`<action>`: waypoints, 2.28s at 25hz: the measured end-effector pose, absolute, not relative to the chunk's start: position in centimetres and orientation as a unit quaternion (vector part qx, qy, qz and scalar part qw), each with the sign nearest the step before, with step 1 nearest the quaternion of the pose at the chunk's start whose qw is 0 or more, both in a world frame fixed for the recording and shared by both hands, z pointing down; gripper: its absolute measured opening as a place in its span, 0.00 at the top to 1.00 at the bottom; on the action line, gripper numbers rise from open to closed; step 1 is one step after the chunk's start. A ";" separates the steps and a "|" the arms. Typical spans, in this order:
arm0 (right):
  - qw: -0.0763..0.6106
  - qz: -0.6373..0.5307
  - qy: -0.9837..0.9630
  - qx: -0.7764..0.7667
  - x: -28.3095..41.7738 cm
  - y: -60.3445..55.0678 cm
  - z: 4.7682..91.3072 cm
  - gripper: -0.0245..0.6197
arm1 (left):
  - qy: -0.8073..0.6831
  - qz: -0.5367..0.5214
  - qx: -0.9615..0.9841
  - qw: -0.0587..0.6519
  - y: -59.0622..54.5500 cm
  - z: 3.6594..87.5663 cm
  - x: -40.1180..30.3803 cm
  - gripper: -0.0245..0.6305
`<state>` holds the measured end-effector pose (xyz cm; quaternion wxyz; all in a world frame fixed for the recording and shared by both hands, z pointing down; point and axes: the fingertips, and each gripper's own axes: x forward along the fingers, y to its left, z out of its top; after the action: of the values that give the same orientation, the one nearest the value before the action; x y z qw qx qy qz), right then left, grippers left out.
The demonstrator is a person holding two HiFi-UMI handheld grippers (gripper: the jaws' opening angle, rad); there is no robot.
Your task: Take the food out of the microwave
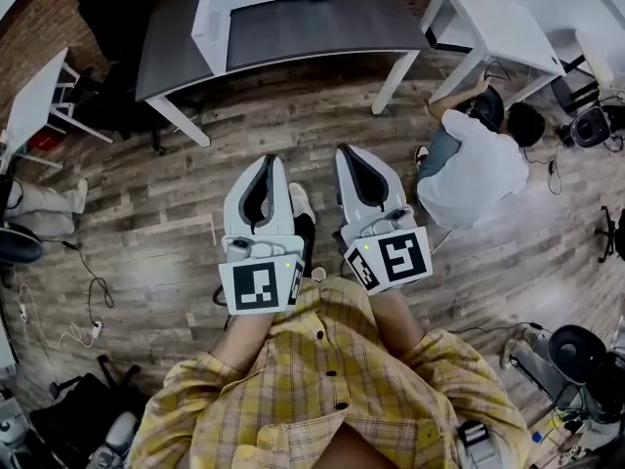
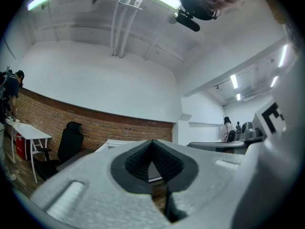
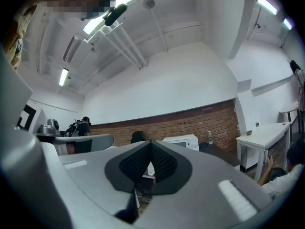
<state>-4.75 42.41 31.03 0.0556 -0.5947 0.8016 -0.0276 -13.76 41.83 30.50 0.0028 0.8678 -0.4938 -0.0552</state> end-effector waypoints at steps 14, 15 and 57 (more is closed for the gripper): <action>0.025 -0.013 0.819 -0.572 -3.0 24.9 30.2 0.95 | -0.508 -0.087 0.856 0.038 24.0 30.4 -11.4 0.96; 0.024 -0.013 0.820 -0.571 -3.1 23.5 30.0 0.95 | -0.509 -0.089 0.855 0.038 22.6 30.2 -11.4 0.96; 0.014 -0.036 0.831 -0.554 3.3 -8.7 30.3 0.95 | -0.526 -0.048 0.849 0.031 -8.2 29.8 -3.9 0.96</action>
<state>3.32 -8.69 30.29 0.0137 -0.5542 0.8315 -0.0362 -3.90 -8.21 29.75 0.0313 0.8485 -0.5261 -0.0480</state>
